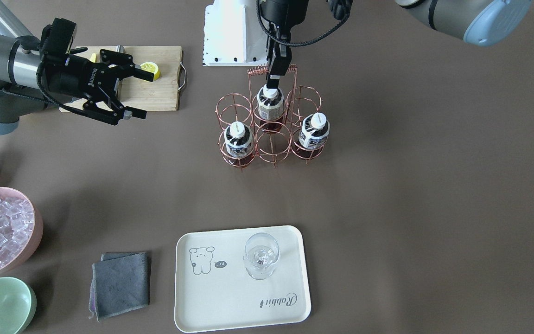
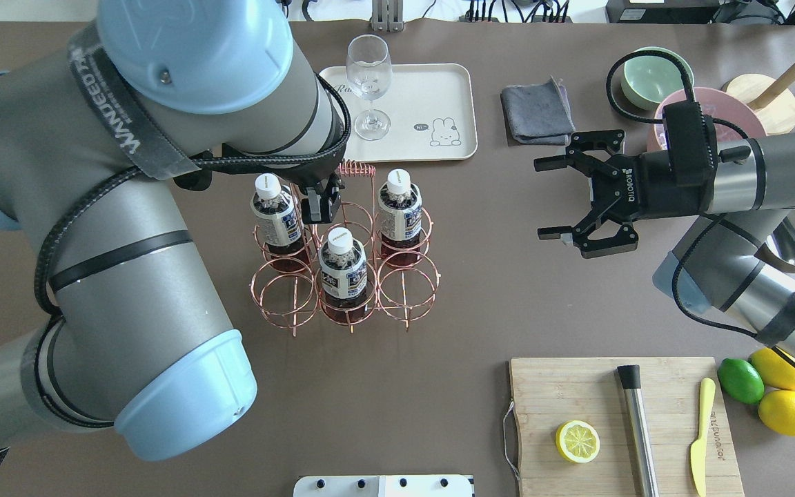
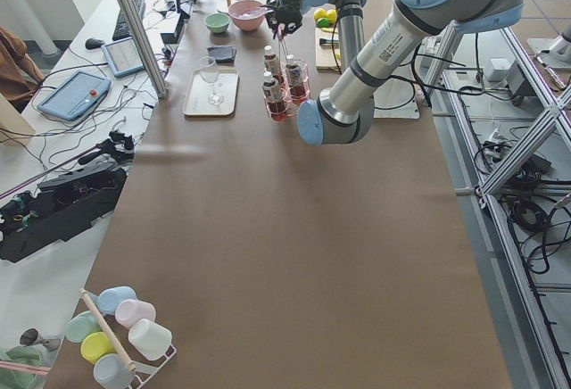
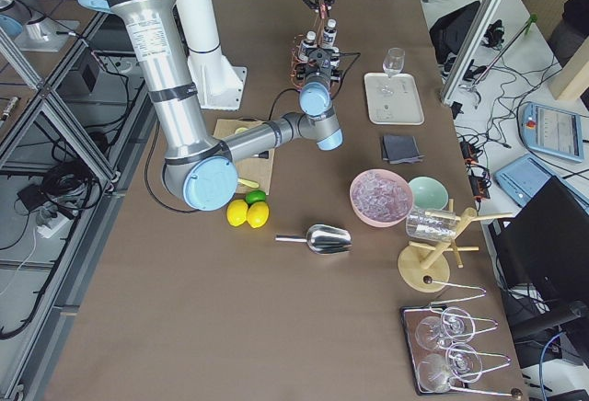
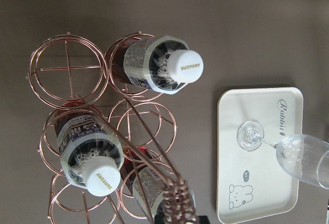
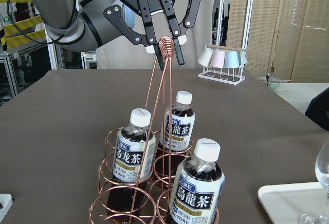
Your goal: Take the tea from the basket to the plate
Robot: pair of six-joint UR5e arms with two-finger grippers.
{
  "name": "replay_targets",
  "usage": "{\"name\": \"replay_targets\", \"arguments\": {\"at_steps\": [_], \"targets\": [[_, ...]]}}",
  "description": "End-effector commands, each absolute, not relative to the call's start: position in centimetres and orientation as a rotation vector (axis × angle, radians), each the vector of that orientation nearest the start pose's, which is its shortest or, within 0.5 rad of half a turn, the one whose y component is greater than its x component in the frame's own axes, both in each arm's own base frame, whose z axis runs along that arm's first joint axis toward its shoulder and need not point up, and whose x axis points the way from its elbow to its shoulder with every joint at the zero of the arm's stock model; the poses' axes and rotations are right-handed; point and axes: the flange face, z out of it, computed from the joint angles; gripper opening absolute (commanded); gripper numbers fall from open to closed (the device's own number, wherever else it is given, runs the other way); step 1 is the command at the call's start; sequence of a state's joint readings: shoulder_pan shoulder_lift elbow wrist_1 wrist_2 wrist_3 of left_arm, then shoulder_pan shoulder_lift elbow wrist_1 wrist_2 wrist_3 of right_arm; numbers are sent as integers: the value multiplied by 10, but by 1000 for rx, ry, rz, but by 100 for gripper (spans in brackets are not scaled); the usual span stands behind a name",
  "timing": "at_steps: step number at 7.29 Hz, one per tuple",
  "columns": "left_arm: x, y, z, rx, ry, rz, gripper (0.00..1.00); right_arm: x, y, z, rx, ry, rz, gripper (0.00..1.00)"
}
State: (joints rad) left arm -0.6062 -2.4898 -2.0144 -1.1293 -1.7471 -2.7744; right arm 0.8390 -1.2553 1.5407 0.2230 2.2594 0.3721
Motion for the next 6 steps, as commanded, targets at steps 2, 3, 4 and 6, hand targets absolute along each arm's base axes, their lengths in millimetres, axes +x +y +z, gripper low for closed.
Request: {"name": "replay_targets", "arguments": {"at_steps": [2,3,4,6], "targets": [[423,-428,2,-457,917,-1608,0,-299,-438,333,1509,-1431,-927,98],[435,-436,-10,-457,912,-1609,0,-297,-437,336,1511,-1431,-924,98],[441,-440,-16,-456,914,-1609,0,-297,-437,337,1508,-1430,-924,98],[439,-439,-14,-458,920,-1607,0,-297,-437,337,1512,-1427,-915,98]]}}
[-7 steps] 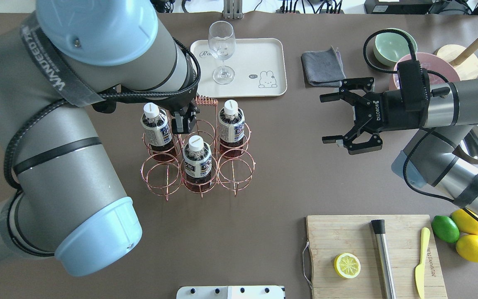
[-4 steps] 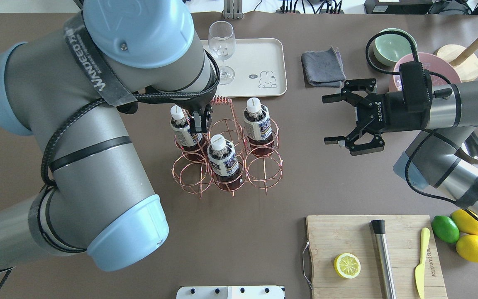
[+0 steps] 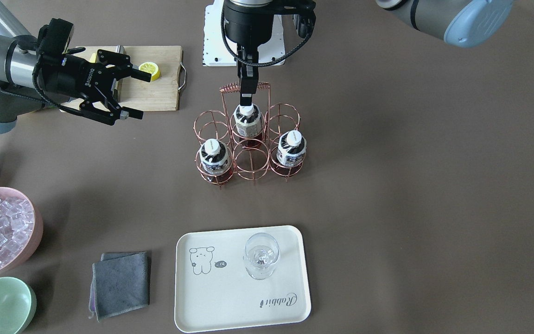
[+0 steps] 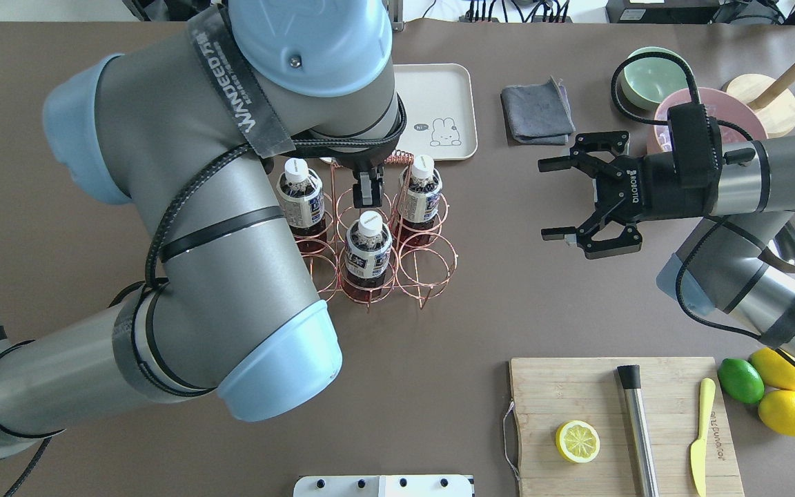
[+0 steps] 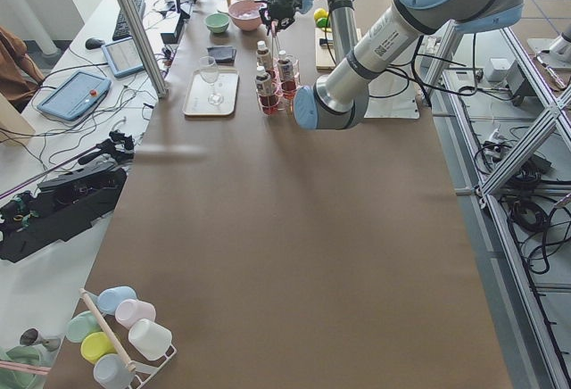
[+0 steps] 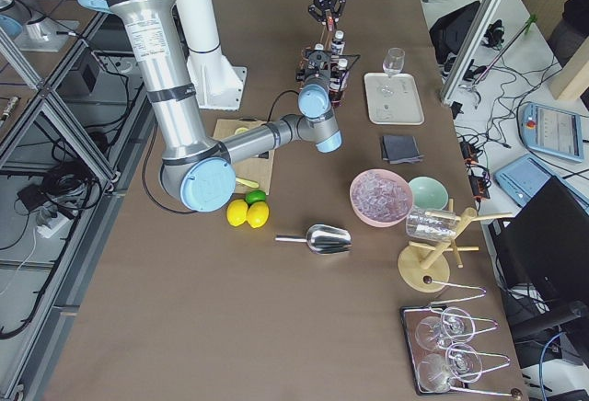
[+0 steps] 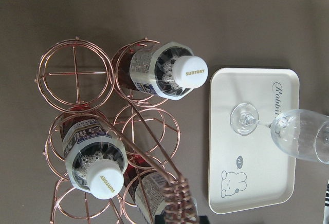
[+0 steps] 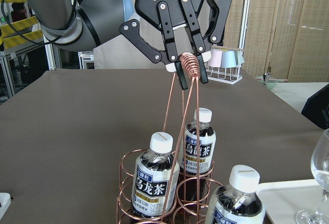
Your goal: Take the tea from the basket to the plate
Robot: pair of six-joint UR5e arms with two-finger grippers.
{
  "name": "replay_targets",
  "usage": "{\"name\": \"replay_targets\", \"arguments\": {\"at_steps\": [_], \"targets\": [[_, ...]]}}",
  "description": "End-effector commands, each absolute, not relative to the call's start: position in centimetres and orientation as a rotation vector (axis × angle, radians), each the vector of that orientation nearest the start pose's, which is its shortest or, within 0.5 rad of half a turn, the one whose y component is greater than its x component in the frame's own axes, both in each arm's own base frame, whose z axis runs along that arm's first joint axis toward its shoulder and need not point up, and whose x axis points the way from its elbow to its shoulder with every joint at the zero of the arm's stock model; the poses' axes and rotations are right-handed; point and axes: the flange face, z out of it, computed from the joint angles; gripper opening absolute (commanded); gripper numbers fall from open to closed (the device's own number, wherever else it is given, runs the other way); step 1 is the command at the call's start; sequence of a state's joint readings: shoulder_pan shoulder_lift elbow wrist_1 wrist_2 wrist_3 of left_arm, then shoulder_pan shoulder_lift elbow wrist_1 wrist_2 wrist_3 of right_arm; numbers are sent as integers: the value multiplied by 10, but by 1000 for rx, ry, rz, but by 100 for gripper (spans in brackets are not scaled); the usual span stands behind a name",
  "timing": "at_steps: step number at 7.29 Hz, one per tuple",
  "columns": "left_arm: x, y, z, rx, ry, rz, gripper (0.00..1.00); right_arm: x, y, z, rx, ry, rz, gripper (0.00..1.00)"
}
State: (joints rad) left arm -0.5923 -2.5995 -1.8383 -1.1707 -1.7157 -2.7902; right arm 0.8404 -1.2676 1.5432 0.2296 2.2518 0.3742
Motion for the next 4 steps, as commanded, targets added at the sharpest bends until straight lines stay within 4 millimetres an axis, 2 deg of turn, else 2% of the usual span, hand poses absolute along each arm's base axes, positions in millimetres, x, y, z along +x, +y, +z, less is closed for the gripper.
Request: {"name": "replay_targets", "arguments": {"at_steps": [1,4], "targets": [[441,-438,-12,-458,916,-1605,0,-298,-438,337,1514,-1426,-907,98],[449,-429,-15,-466,919,-1612,0,-311,-441,332,1507,-1430,-885,92]]}}
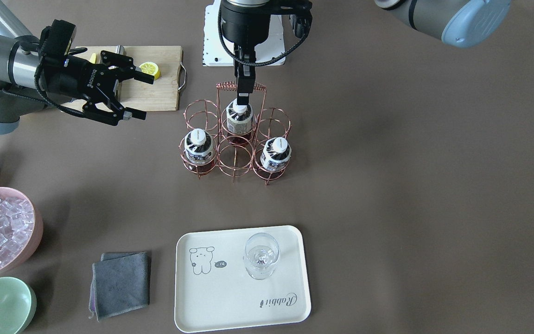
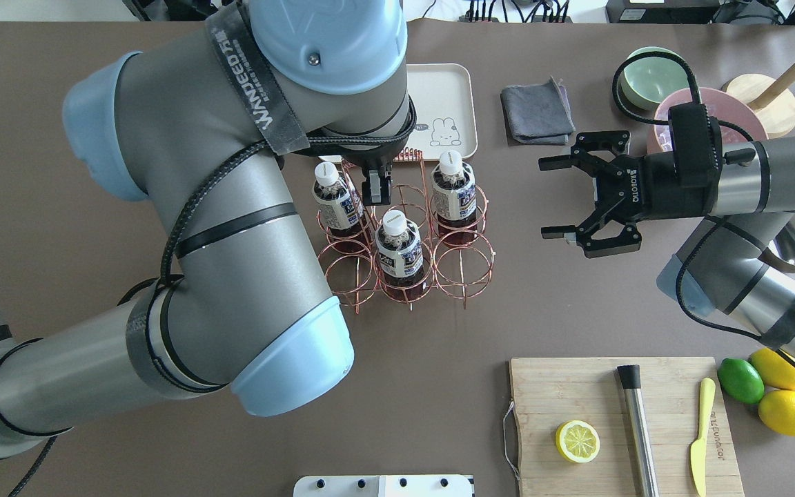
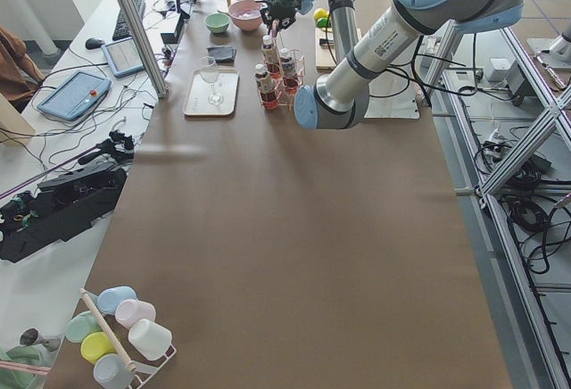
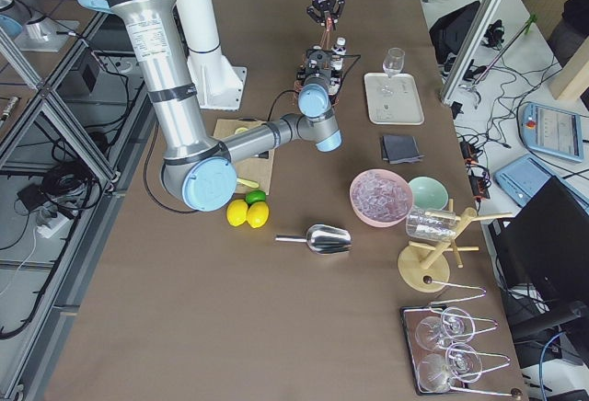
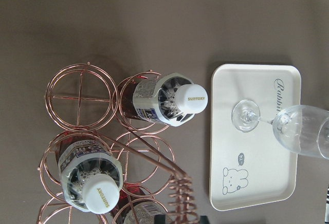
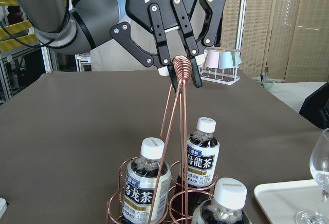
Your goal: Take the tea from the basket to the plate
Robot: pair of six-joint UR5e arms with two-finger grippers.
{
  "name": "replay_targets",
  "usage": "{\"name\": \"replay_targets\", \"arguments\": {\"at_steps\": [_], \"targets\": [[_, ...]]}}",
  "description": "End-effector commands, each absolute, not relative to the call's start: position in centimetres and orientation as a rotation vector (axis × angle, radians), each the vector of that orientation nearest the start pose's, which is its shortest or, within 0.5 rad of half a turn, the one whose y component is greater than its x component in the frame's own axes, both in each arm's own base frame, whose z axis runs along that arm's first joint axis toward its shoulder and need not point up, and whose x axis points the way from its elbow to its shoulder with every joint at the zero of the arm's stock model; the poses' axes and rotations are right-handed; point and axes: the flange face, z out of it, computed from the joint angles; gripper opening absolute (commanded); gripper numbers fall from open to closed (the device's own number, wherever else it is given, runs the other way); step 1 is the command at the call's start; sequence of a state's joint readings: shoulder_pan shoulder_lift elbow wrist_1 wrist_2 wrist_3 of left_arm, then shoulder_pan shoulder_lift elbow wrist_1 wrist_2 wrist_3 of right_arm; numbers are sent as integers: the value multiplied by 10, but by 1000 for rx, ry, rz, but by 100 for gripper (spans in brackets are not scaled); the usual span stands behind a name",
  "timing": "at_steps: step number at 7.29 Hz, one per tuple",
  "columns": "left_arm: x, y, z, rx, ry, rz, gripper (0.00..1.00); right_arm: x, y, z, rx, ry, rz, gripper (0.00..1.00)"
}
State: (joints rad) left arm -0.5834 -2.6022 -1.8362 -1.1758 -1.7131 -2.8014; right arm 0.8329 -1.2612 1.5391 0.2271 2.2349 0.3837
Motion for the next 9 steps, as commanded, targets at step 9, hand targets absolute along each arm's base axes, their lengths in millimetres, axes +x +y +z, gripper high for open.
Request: {"name": "replay_targets", "arguments": {"at_steps": [9], "targets": [[464,-405,-20,-476,931,-1625,0,-395,-489,295,1392,-1377,-748,92]]}}
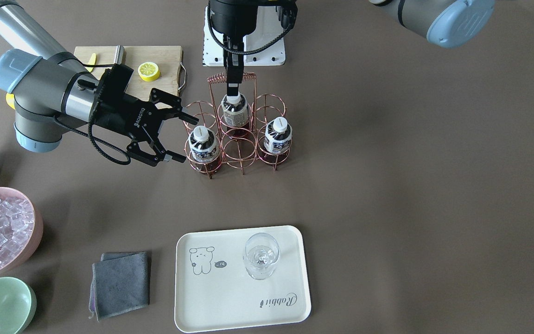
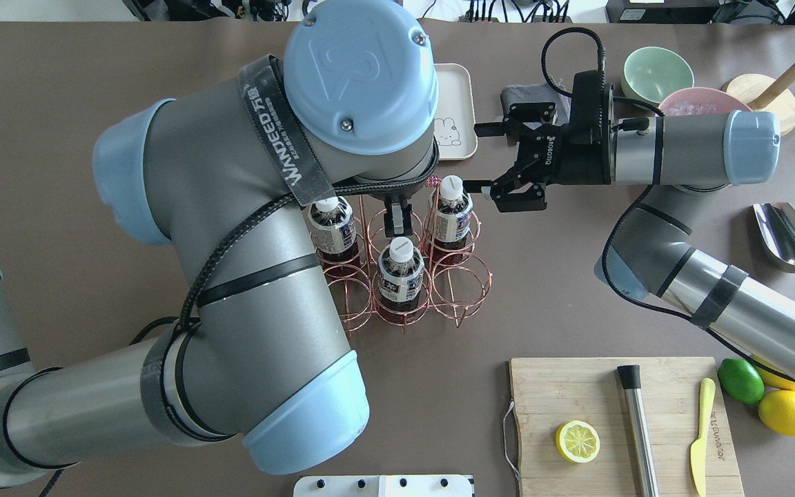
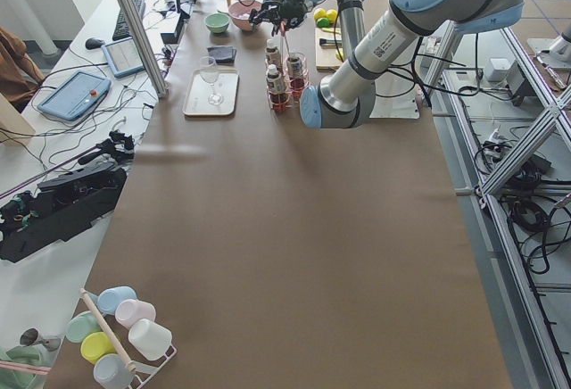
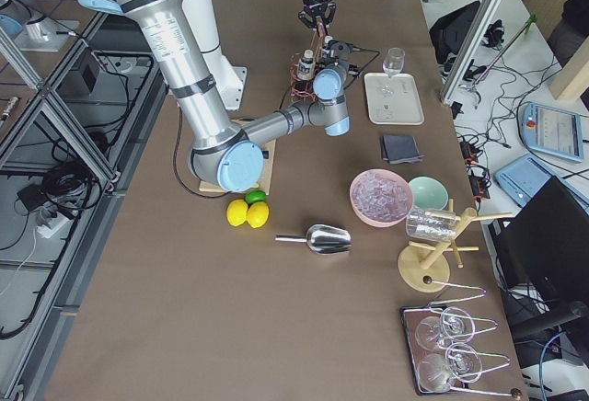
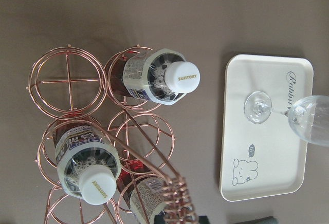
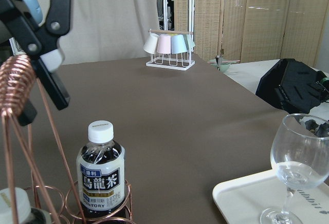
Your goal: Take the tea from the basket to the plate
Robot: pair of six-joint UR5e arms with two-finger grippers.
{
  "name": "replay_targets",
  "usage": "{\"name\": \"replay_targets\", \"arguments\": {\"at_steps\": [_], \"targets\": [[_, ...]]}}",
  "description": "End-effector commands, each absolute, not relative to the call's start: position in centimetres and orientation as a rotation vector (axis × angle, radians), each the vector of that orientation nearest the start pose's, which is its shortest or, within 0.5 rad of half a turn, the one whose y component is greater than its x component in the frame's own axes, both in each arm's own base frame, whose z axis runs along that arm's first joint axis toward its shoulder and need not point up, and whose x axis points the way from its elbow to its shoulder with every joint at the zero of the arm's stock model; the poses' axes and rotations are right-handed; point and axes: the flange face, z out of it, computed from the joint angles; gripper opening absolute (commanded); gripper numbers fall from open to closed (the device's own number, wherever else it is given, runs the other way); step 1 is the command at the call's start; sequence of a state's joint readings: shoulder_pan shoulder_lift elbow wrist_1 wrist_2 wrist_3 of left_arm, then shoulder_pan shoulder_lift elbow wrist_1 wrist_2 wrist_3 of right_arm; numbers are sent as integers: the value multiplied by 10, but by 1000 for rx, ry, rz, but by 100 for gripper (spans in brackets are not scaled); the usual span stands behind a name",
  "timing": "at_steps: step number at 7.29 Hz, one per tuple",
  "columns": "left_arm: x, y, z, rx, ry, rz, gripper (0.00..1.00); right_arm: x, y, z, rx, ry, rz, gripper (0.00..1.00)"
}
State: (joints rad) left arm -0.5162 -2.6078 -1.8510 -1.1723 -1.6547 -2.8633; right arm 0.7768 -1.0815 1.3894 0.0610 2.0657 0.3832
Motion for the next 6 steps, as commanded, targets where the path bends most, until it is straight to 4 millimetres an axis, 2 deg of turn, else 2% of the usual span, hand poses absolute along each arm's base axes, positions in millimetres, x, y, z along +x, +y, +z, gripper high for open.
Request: {"name": "replay_targets", "arguments": {"at_steps": [1,4,6], "targets": [[463,-405,-21,-477,931,-1626,0,-400,-483,291,1341,-1429,-717,92],[463,-405,-23,-480,933,-1624,0,-415,-470,288,1326,-1460,-734,88],[463,-405,-23,-479,932,-1625,0,-416,-470,293,1357,-1431,-752,87]]}}
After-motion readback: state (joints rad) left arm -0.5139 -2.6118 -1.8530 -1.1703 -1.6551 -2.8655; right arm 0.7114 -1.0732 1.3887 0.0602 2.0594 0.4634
